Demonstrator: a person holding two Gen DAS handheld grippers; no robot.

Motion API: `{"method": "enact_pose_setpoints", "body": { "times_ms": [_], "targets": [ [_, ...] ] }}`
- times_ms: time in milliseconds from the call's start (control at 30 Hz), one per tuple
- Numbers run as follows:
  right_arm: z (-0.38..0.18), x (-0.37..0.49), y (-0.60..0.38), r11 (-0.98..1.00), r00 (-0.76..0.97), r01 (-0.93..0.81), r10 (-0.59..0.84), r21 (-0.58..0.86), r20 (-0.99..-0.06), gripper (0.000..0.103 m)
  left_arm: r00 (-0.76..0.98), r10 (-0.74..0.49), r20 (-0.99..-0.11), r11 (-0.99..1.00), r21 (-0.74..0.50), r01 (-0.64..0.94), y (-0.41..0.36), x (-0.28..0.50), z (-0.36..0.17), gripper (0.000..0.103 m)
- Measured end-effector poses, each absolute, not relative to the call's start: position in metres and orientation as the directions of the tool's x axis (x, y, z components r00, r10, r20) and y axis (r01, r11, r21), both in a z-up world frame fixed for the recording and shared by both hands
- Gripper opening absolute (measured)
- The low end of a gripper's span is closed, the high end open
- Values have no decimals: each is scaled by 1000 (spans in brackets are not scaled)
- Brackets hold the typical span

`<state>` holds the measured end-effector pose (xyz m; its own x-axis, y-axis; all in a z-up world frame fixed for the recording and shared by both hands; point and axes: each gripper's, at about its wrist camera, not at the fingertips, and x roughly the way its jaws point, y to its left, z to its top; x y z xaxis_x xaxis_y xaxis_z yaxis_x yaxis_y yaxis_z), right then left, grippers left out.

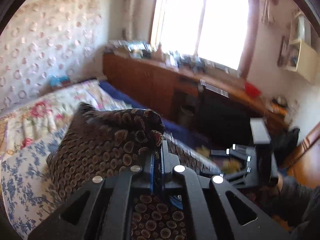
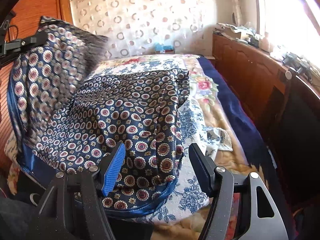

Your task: Fold small clothes

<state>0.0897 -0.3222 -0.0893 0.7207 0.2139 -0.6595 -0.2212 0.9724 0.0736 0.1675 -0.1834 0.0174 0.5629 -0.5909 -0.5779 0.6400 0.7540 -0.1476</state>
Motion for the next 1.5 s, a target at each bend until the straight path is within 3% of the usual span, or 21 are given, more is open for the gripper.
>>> {"method": "enact_pose_setpoints", "body": {
  "times_ms": [100,233,667,1100,1167,1267,1400,1500],
  "targets": [
    [-90,88,-323,972,719,-225,214,69,-661,67,552,-575,-604,764,-153,627,-177,168,9,14],
    [-92,89,-323,973,718,-221,209,68,-664,67,571,-557,-604,783,-152,603,-165,159,9,18],
    [-74,114,-295,958,725,-284,241,38,-645,67,631,-443,-637,869,-132,477,-98,133,-30,20],
    [-99,211,-257,940,597,-337,261,58,-759,65,639,-367,-676,916,-146,373,-58,127,-74,20],
    [-107,223,-257,937,565,-337,274,86,-778,62,632,-371,-681,917,-161,364,-54,126,-81,20],
    [-111,226,-258,931,544,-343,308,128,-781,47,624,-371,-688,918,-171,358,-51,125,-88,20],
    [-107,222,-250,920,552,-376,322,115,-770,8,619,-376,-689,917,-182,354,-51,123,-91,20],
    [-95,210,-244,913,600,-400,324,77,-731,3,624,-377,-684,917,-182,355,-51,121,-89,20]
  ]
}}
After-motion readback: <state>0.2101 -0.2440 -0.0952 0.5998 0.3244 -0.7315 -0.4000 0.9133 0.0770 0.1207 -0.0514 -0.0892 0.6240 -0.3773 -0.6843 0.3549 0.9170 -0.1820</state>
